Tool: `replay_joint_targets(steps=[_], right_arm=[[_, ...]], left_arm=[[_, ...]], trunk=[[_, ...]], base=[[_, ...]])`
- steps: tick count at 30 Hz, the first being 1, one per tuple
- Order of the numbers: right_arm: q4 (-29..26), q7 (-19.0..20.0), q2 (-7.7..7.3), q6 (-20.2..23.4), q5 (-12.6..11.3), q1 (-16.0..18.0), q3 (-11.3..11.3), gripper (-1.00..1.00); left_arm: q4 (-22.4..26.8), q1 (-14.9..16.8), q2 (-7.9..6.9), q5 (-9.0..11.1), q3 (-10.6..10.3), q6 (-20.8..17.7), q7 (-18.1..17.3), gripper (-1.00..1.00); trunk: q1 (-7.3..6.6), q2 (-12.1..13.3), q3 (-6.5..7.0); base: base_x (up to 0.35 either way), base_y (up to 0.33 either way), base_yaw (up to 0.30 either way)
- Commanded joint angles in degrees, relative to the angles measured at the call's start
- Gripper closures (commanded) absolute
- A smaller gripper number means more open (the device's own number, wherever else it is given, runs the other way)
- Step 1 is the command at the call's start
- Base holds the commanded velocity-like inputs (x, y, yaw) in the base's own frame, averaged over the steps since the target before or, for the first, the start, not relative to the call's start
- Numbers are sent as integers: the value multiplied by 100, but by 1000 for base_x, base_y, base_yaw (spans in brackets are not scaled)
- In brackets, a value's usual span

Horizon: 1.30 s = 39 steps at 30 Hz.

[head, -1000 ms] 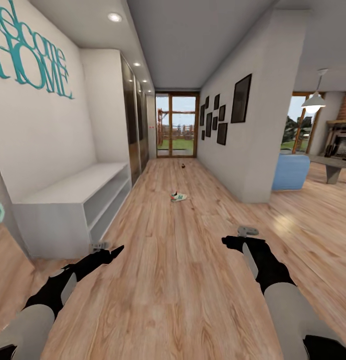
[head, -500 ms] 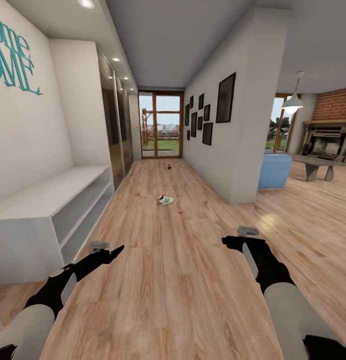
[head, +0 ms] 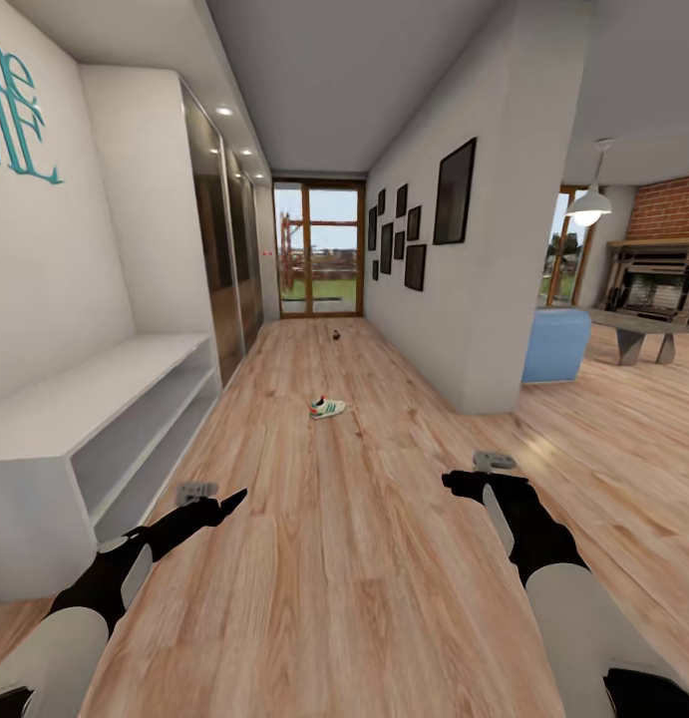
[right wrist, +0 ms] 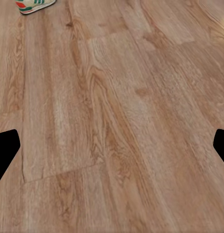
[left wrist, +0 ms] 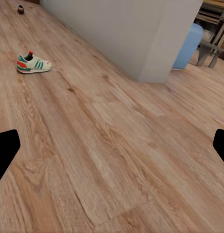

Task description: Pick up the two gym shoes and the two sandals from the corridor floor and place them onto the hallstand (shoe rack) in the corridor, making sure they are on the rack and not on the floor. Arrange them so the two gym shoes are next to each other and the two sandals are next to each other.

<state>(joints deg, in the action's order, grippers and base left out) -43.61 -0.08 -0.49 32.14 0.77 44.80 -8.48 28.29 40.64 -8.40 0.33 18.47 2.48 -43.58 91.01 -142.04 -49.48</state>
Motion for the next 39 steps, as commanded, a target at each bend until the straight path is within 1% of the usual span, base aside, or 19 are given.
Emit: replay_joint_targets(steps=[1,18,39], right_arm=[[-7,-1,-1,29,8,4,-5,-100],[-7,-1,1,29,11,4,-5,-100],[-7,-1,-1,29,11,4,-5,-100]], left_arm=[[-8,5,1,2,16,16,-26,-100],[-8,5,3,2,16,16,-23,-100],[-8,5,4,2,16,16,-28,-100]], trunk=[[2,-2,-7],[2,-2,-7],[2,-2,-7]], base=[[348,0,0],[348,6,0],[346,98,0]])
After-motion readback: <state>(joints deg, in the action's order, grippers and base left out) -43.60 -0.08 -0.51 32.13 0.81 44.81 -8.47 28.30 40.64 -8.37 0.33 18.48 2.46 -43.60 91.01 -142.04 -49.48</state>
